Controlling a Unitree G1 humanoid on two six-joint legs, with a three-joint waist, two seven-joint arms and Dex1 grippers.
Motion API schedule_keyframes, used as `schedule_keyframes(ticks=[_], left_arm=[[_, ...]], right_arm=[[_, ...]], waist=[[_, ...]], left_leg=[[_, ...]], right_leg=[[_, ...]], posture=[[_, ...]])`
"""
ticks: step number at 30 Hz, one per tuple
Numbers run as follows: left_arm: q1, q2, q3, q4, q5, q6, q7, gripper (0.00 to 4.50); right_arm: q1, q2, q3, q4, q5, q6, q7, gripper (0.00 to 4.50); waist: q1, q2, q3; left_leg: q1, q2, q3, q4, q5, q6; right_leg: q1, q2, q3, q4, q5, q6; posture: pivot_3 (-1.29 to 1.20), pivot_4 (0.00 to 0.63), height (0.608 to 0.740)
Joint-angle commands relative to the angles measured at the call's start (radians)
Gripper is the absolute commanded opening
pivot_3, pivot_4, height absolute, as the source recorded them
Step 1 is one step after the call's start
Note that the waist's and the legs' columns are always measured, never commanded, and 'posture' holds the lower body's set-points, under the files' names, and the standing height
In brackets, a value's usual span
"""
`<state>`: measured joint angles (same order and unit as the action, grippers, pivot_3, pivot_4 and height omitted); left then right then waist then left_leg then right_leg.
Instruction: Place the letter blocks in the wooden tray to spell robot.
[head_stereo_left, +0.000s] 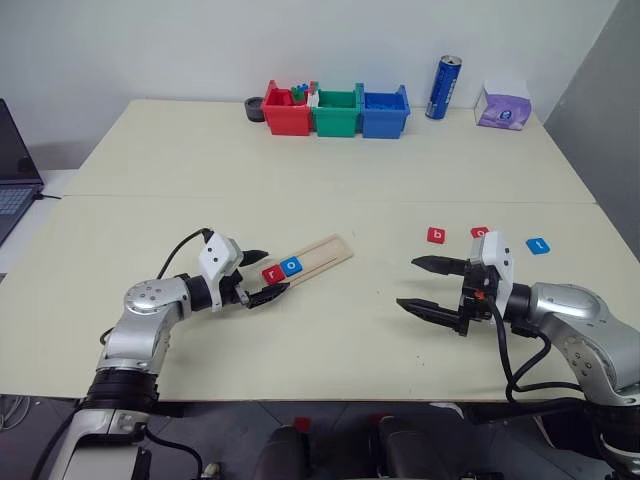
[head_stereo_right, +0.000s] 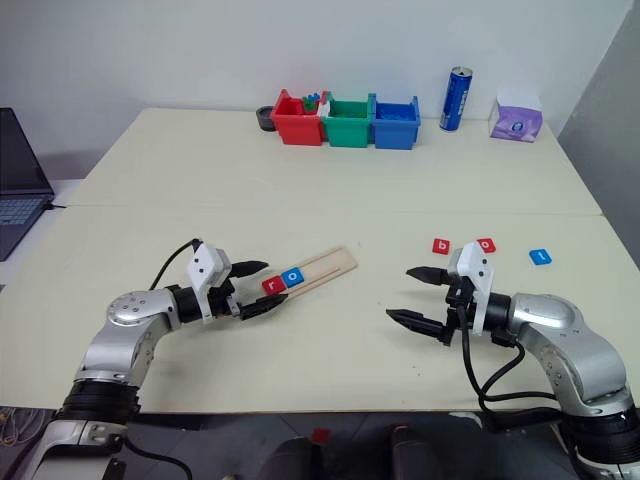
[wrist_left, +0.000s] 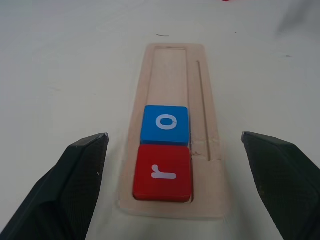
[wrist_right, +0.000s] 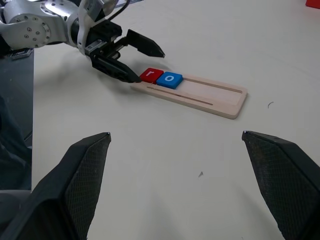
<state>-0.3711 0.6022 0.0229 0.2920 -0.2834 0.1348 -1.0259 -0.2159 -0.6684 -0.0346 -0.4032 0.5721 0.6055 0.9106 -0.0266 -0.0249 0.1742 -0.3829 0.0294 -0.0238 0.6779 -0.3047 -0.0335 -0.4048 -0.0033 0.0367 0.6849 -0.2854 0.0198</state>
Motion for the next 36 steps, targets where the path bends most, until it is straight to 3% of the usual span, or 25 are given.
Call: schedule_keyframes(ticks=[1,22,36], left_arm=[[-0.029,-0.009,-0.01,0.018,0.001,-0.007,-0.02,4.5],[-0.132,-0.04,-0.055,0.256,0.11,-0.125,-0.022,4.5],[-0.141,-0.015,-0.106,0.29,0.137,-0.042,-0.147,4.5]], right_arm=[[-0.015,-0.001,-0.021,-0.049,0.025,0.006,-0.016,4.48],[-0.017,-0.002,-0.024,-0.082,0.057,0.03,-0.061,4.48],[-0.019,0.002,-0.017,-0.09,0.063,0.03,-0.071,4.48]], waist=[[0.0,0.0,0.0],[0.0,0.0,0.0],[-0.001,0.001,-0.001]], left_leg=[[0.0,0.0,0.0,0.0,0.0,0.0],[0.001,-0.001,0.0,0.002,0.0,0.0],[0.002,-0.001,0.0,0.002,0.0,0.0]], right_leg=[[0.0,0.0,0.0,0.0,0.0,0.0],[0.0,0.0,0.0,0.005,0.0,0.0],[0.0,0.001,0.0,0.007,0.0,0.0]], posture=[[0.0,0.15,0.74],[0.0,0.15,0.74],[0.0,0.15,0.74]])
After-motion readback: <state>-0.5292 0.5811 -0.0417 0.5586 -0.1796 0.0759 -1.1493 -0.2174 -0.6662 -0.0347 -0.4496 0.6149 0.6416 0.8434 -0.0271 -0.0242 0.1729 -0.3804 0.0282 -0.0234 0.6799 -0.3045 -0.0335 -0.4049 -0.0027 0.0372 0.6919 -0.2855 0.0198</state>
